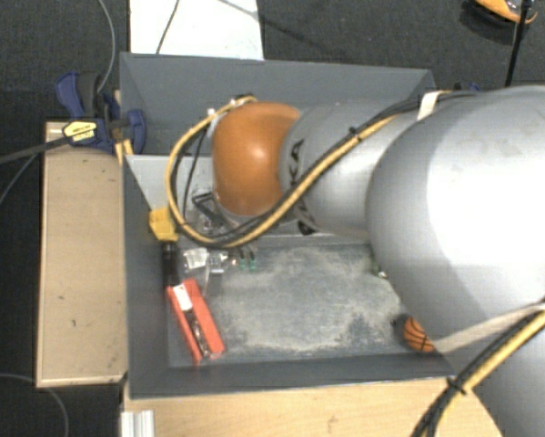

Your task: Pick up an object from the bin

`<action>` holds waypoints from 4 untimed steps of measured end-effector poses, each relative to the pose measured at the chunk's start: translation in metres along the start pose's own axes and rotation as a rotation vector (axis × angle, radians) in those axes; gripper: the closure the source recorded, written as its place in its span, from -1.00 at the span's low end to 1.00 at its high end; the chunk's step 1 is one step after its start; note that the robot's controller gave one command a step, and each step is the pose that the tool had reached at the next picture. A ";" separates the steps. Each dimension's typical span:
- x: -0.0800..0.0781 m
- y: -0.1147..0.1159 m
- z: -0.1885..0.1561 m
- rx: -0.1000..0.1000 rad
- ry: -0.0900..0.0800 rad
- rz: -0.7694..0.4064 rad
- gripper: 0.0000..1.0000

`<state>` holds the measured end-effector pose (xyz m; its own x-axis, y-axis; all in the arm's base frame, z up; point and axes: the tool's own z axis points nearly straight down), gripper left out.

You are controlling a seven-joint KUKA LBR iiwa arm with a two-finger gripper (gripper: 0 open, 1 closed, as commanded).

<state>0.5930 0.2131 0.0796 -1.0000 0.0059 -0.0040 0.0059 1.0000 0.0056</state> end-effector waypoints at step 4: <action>0.006 0.004 -0.016 0.005 0.007 -0.013 1.00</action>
Offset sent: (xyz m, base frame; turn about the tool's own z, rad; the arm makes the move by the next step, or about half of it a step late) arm 0.0000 0.0000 0.0000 0.0000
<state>0.5868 0.2167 0.0953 -1.0000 -0.0076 0.0032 -0.0076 1.0000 0.0007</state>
